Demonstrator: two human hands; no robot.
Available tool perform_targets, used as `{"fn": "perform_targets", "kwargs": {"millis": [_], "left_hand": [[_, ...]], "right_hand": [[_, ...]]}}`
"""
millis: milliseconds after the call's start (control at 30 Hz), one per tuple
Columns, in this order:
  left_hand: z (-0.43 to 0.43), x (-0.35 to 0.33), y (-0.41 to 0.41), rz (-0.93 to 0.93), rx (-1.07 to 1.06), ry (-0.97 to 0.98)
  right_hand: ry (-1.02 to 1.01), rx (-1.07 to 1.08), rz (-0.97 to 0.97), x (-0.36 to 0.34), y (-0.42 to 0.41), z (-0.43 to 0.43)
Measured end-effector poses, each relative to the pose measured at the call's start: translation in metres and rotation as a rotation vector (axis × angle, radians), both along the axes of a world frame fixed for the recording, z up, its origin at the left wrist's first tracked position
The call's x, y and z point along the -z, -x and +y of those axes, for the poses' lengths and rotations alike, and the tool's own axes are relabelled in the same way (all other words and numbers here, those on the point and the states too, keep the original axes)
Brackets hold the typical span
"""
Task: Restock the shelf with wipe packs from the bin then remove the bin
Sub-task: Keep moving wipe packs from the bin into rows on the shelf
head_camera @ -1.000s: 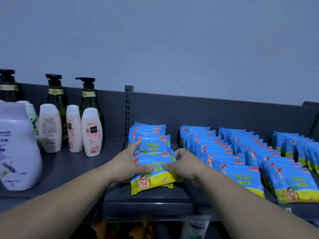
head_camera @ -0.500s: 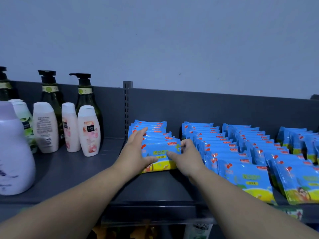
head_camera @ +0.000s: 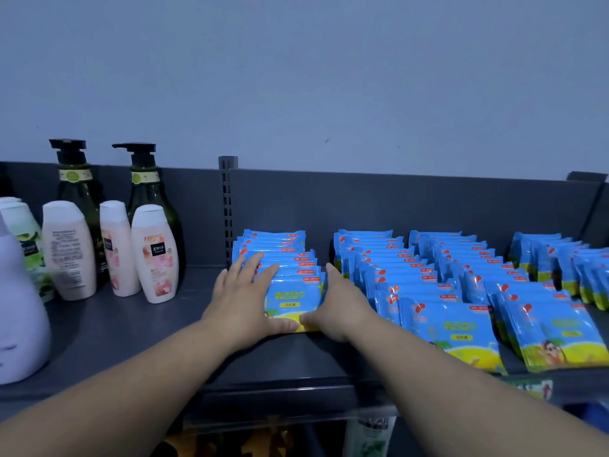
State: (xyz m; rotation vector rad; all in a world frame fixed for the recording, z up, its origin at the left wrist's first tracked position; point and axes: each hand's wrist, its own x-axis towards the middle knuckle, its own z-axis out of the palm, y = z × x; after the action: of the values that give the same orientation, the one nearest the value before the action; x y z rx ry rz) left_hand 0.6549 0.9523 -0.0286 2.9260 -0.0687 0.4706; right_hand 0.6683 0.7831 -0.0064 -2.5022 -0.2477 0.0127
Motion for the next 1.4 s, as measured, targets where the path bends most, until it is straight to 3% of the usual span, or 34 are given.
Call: {"fn": "perform_targets", "kwargs": {"millis": [100,267,433,733,1033,1233,1400], "left_hand": [[-0.009,-0.01,0.003,-0.026,-0.012,0.004],[-0.057,-0.035,0.005,-0.187,0.049,0.02],[-0.146,-0.052,0.01,-0.217,0.179,0.026],[-0.369,-0.038,0.068,-0.226,0.492,-0.011],[-0.587,0.009,0.16,-0.109,0.733,0.004],[-0.683,0.061,0.201,-0.008,0.8,-0.021],[-0.73,0.107,0.195,0.124,0.814,-0.043]], "right_hand": [[-0.016,-0.003,-0.102,-0.008,0.007,-0.005],[0.063,0.026,-0.433,-0.034,0.02,-0.047],[0.285,0.248,-0.571,-0.042,0.033,-0.138],[0.461,0.63,-0.476,-0.017,0.135,-0.351],[0.521,0.87,-0.276,0.026,0.277,-0.554],[0.516,0.949,-0.108,0.071,0.337,-0.645],[0.486,0.959,0.016,0.119,0.34,-0.689]]}}
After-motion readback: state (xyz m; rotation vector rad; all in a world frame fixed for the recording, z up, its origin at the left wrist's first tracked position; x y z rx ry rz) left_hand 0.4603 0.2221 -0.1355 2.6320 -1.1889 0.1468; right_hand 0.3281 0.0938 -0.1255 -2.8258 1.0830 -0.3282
